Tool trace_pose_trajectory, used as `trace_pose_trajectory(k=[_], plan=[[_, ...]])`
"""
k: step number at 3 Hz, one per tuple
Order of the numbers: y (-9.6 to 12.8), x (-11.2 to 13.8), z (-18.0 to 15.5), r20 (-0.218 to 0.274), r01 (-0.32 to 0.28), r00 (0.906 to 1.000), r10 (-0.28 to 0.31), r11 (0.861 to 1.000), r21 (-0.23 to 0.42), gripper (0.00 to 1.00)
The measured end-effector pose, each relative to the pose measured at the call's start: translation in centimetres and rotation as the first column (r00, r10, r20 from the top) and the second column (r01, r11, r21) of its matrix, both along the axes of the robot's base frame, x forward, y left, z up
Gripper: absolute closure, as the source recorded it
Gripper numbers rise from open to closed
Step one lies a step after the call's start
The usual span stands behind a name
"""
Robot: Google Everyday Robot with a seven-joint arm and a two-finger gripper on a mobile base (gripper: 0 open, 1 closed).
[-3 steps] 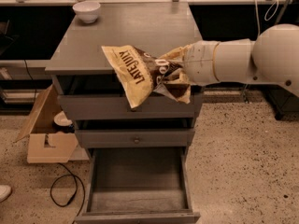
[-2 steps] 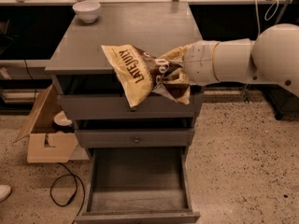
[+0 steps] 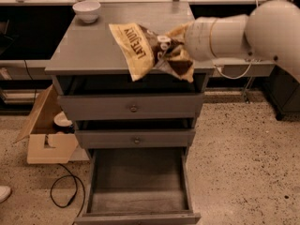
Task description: Pick brown chip bag from bottom drawer and place on counter
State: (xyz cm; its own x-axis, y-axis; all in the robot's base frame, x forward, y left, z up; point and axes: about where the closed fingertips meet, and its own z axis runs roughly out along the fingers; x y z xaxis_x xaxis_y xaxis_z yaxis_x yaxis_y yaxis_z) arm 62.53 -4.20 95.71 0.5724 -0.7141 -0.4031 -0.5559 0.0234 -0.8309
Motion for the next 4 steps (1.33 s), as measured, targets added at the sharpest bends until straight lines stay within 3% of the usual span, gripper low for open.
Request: trace_pose_trajectory(k=[1, 2, 4], plan=[[-1.5, 7.2, 3.3, 0.073, 0.105, 0.992, -0.103, 0.994, -0.025, 1.0], [1.0, 16.0, 3.8, 0.068, 0.185, 0.98, -0.187, 0.982, 0.04, 1.0], [7.5, 24.5, -0.3, -0.027, 0.201, 0.9796, -0.199, 0.97, 0.136, 0.98]])
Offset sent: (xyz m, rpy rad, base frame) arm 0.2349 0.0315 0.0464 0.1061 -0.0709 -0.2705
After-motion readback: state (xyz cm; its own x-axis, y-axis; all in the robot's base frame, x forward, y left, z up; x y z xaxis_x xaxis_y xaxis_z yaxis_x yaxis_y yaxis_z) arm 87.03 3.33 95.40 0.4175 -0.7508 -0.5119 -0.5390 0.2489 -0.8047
